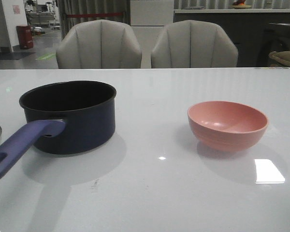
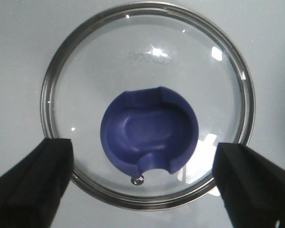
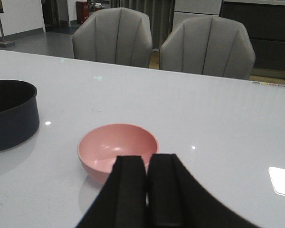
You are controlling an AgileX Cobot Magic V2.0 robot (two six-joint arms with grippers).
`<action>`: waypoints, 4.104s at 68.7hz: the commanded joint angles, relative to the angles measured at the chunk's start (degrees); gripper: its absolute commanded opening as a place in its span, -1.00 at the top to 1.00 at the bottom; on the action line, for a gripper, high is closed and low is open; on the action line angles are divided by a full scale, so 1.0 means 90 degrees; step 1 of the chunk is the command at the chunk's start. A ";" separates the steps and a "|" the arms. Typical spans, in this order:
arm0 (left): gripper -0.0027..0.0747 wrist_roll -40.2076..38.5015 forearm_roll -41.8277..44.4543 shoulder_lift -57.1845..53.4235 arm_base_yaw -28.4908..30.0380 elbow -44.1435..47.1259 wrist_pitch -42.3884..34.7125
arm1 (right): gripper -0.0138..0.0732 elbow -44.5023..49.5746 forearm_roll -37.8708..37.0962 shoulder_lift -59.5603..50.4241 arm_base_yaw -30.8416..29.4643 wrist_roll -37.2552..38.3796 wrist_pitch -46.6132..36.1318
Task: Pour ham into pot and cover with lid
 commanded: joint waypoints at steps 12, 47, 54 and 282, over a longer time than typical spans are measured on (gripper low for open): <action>-0.69 0.0099 -0.0092 0.0324 0.0002 -0.0691 0.0181 | 0.32 -0.0188 0.0006 0.0068 0.0006 -0.0076 -0.0542; -0.69 0.0231 -0.0278 0.0916 0.0218 -0.1010 0.0503 | 0.32 -0.0188 0.0006 0.0068 0.0006 -0.0076 -0.0542; -0.66 0.0559 -0.0583 0.0947 0.0255 -0.1010 0.0528 | 0.32 -0.0188 0.0006 0.0068 0.0006 -0.0076 -0.0542; -0.36 0.1996 -0.1049 0.0962 -0.2695 -0.3536 0.1610 | 0.32 -0.0188 0.0006 0.0068 0.0006 -0.0076 -0.0542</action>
